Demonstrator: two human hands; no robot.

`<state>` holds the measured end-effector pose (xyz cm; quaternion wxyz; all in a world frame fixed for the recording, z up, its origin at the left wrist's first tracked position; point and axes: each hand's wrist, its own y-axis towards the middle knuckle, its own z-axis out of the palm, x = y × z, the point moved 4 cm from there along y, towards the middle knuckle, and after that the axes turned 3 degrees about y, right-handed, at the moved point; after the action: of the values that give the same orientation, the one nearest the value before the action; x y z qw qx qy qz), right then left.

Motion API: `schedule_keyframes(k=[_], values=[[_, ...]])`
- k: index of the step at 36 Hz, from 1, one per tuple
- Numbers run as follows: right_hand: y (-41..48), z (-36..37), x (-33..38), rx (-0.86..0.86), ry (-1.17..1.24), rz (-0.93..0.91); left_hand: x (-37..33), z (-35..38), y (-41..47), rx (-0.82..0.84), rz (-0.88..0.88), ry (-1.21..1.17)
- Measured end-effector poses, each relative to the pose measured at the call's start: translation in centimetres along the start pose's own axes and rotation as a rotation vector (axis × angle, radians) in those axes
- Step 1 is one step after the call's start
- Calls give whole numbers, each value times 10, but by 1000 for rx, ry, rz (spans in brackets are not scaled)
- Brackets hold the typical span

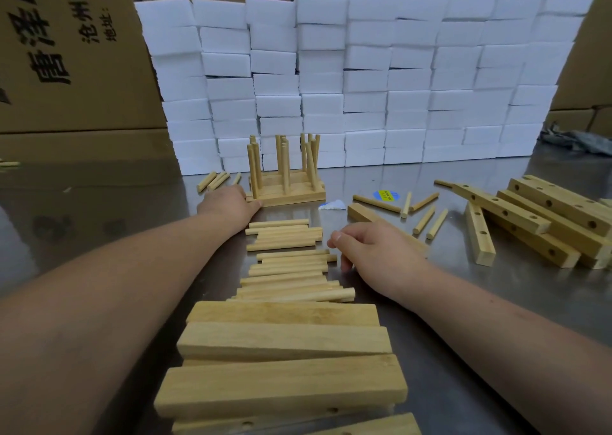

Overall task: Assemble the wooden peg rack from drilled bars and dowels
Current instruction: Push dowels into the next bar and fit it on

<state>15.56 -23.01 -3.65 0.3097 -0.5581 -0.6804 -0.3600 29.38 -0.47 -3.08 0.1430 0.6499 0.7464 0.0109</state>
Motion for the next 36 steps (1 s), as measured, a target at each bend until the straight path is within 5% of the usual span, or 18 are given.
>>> schedule_keyframes(k=[13, 18, 26, 36], values=[[1, 0, 0, -2, -10, -9, 0, -1, -4, -19, -8, -84], [1, 0, -1, 0, 19, -2, 5, -5, -15, -42, -60, -385], [-1, -1, 0, -16, -12, 4, -1, -5, -51, 159, 135, -443], [0, -1, -1, -11, 30, 6, 3, -14, -85, 184, 191, -483]])
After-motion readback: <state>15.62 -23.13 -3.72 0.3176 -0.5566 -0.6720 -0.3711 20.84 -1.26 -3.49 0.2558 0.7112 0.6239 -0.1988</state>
